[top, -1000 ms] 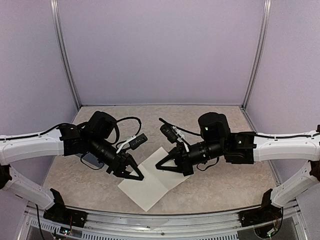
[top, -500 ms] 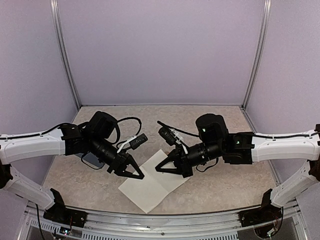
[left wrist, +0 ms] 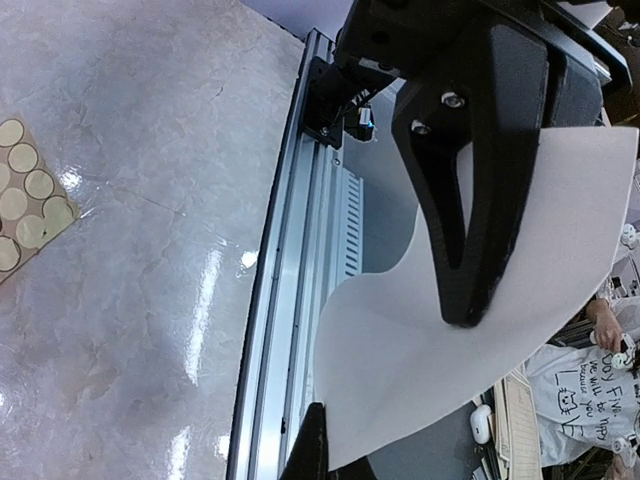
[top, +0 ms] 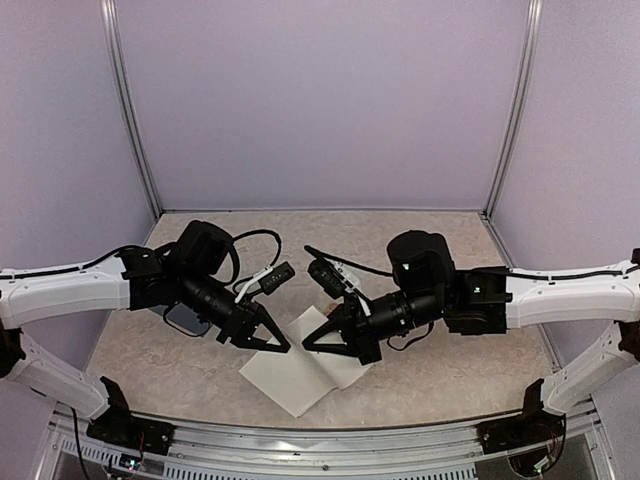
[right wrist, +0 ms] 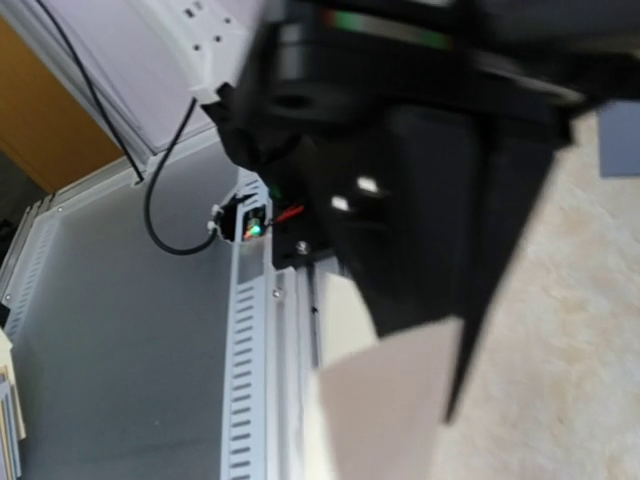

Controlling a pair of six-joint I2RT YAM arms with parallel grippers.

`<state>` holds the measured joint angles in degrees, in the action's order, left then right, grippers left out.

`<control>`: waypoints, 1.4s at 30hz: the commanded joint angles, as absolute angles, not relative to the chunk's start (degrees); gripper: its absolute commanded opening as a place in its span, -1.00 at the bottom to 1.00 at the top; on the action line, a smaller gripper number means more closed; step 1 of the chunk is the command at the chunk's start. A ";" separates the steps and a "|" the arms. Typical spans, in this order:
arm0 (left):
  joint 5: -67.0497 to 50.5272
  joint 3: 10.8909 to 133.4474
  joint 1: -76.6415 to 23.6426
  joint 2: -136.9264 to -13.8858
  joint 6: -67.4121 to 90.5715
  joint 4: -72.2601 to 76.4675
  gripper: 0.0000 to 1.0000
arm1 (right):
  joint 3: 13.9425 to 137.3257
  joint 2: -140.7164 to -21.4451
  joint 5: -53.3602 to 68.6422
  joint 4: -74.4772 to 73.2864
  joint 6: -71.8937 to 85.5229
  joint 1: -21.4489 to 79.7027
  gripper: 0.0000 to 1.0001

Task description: Place the letter into the envelope and seal it

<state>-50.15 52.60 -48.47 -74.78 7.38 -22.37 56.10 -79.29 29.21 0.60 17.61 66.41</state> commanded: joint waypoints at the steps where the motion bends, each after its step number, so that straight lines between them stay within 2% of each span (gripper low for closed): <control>1: -47.33 51.75 -46.37 -73.84 8.22 -21.30 -1.00 | 59.37 -79.88 30.66 -1.65 15.36 69.61 -1.00; 11: -51.62 51.07 -46.31 -72.42 8.21 -19.61 -1.00 | 61.54 -84.61 29.04 -3.73 14.75 71.48 -1.00; 12: -51.37 51.07 -46.39 -72.16 7.57 -20.10 -1.00 | 61.42 -83.83 28.66 -3.59 14.84 71.48 -0.84; 15: -47.81 51.25 -46.81 -70.72 4.88 -22.25 -1.00 | 60.05 -79.99 25.99 -2.63 15.46 71.14 -0.01; 17: -42.69 51.60 -48.24 -69.73 2.58 -24.44 -1.00 | 58.31 -76.60 24.40 -1.48 16.71 69.88 0.46; 21: -33.48 52.00 -52.89 -68.44 0.17 -26.76 -1.00 | 52.30 -68.79 22.74 5.16 20.97 64.68 0.88; 22: -32.47 51.92 -53.67 -68.30 0.22 -26.58 -1.00 | 50.94 -66.86 22.72 6.54 22.28 63.17 0.93; 28: -30.74 52.19 -56.82 -67.27 1.03 -24.52 -1.00 | 49.10 -66.77 14.67 4.50 28.28 57.74 0.94; 31: -30.81 52.59 -57.66 -67.15 1.29 -24.43 -1.00 | 48.48 -68.23 14.69 4.70 29.92 55.96 0.94; 42: -32.47 54.64 -58.26 -69.22 1.44 -24.96 -1.00 | 53.69 -80.99 35.90 7.57 23.29 60.44 0.82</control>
